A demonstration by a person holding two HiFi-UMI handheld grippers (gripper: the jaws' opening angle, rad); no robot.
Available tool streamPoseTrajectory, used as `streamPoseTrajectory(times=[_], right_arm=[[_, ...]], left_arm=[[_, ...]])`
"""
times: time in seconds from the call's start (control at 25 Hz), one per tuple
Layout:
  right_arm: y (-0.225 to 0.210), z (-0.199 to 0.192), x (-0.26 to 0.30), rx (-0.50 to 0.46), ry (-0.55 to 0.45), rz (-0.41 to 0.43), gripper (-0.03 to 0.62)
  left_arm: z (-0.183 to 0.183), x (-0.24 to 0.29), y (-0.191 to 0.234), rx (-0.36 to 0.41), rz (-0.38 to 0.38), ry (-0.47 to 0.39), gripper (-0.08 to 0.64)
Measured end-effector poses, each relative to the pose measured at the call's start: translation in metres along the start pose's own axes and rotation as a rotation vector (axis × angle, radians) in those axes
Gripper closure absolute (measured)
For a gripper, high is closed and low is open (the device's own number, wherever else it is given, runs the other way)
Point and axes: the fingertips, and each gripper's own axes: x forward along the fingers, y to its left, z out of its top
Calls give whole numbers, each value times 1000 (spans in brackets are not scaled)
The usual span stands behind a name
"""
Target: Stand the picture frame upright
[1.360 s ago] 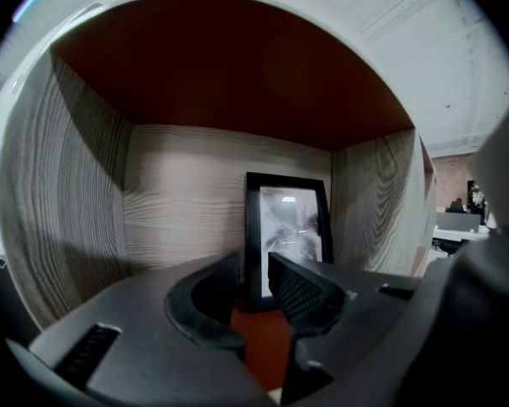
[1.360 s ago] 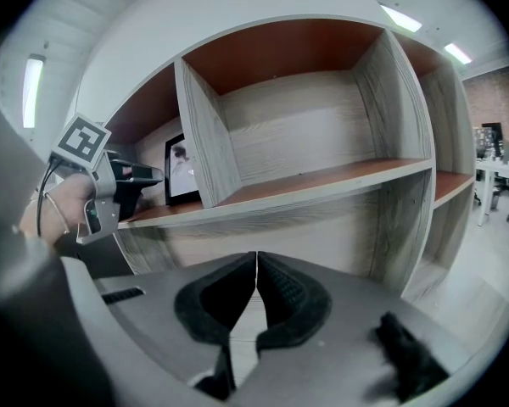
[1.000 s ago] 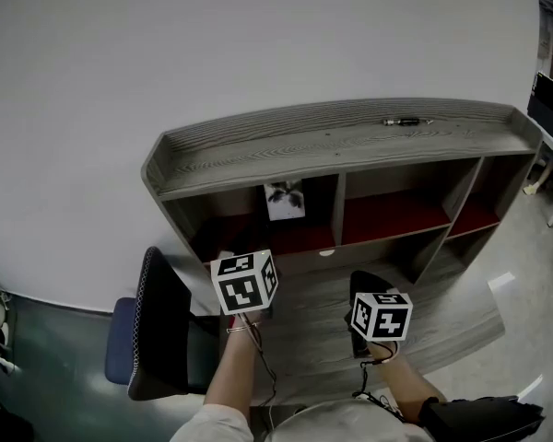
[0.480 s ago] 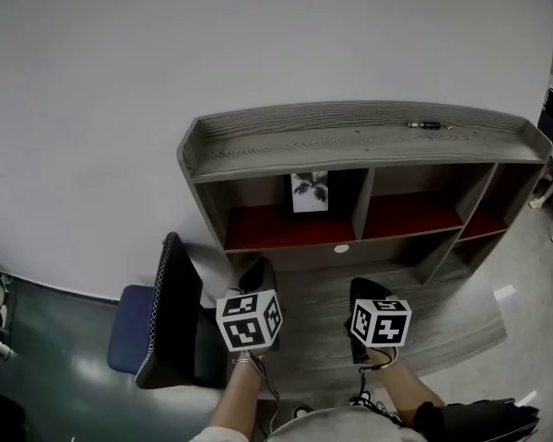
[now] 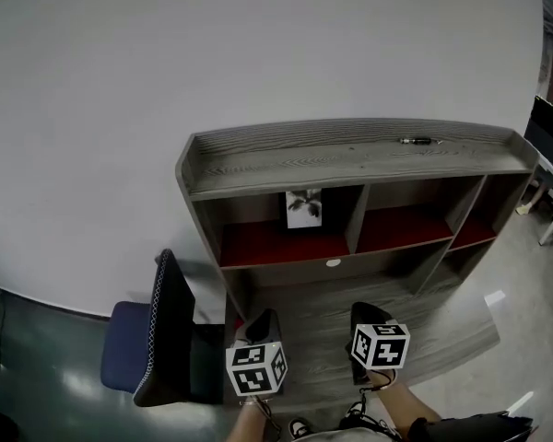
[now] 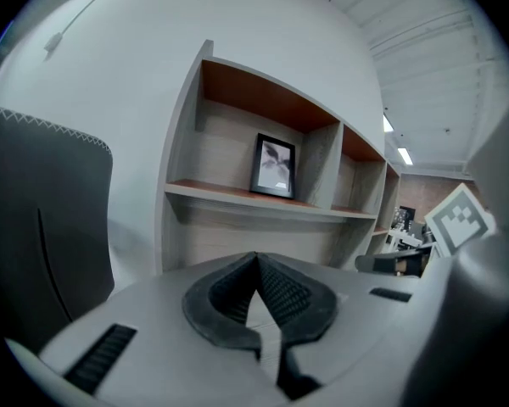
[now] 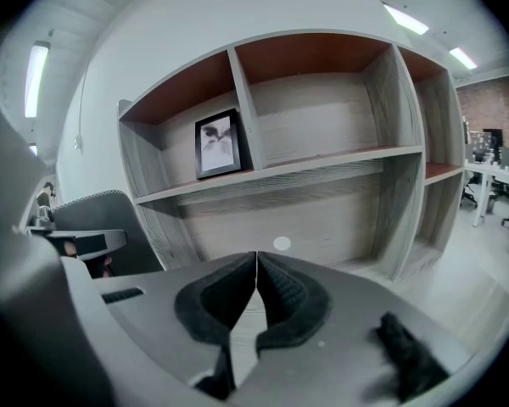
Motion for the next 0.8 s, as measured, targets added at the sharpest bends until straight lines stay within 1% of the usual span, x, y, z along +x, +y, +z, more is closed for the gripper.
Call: streamPoseTrajectory(times=[0.16, 0.32, 0.4, 0.6, 0.8], right_arm=[[-9, -5, -13, -12, 6, -6, 560], [-12, -8, -14, -41, 10, 15, 560], [-15, -8, -13, -53, 20, 27, 560], [-17, -2, -11, -59, 9, 77, 560], [-14, -1, -9, -97, 20, 125, 561]], left_arm=[[-20, -2, -12, -32, 0, 21, 548], [-34, -2, -15, -56, 36, 35, 548], [-36, -1, -18, -70, 49, 40, 548], [-38, 8, -27, -62, 72, 56, 548], [-39, 13, -38, -66, 79, 64, 548]])
